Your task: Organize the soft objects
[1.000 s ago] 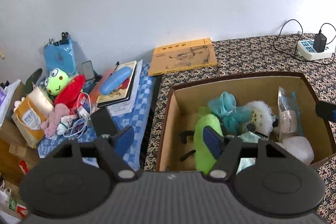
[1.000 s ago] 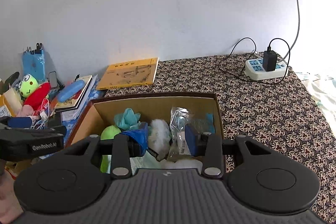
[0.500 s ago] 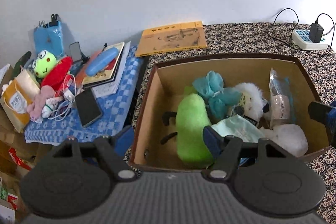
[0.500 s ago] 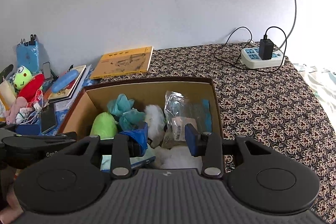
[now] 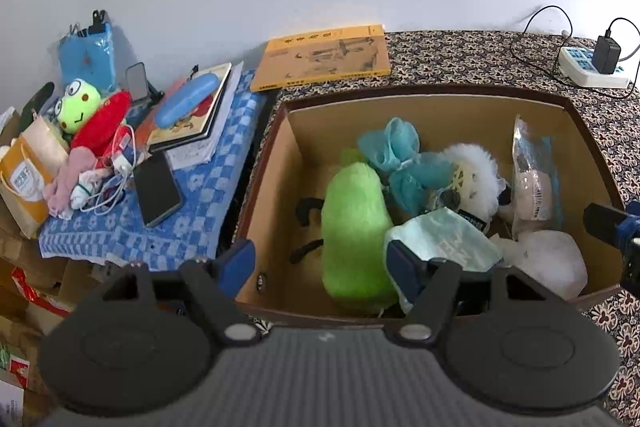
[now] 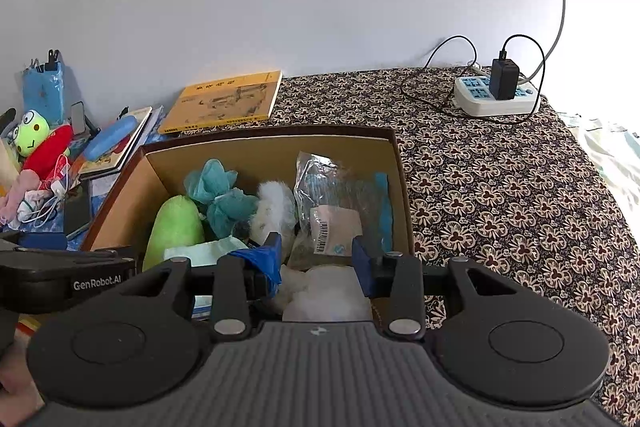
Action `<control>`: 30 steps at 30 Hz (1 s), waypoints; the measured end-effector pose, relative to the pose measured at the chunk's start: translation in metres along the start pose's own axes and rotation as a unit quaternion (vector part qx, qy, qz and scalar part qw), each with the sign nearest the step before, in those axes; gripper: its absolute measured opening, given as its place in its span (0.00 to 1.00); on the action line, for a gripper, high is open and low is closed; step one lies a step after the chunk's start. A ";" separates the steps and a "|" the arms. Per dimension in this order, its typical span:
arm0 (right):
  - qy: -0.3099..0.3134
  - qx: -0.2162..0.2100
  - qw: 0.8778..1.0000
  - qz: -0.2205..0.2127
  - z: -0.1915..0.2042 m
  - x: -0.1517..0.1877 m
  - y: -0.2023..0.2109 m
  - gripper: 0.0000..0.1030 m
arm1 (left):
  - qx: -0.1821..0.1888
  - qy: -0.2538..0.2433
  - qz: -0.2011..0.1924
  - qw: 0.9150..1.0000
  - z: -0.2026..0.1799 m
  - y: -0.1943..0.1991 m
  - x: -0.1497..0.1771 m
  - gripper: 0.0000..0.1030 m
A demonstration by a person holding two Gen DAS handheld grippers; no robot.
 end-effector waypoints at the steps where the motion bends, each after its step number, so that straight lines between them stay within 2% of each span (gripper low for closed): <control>1: 0.001 -0.001 1.000 0.001 0.000 -0.001 -0.001 0.21 | -0.001 0.000 0.001 1.000 0.000 -0.001 -0.001 0.67; 16: 0.018 -0.022 1.000 0.012 0.002 -0.004 -0.014 0.21 | 0.008 -0.002 0.014 1.000 -0.009 -0.011 -0.002 0.67; 30: 0.008 -0.008 1.000 0.003 -0.006 0.002 -0.006 0.21 | 0.011 -0.017 0.011 1.000 -0.023 -0.005 0.007 0.67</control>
Point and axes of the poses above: each gripper's, at about its wrist camera, not at the fingertips, and y roughly against the way its jaws point, z to its left, x to its underside, the point moved 7 cm from there along -y, roughly the way its jaws point, and after that the axes turned 14 degrees about z, right-handed, at the moved point
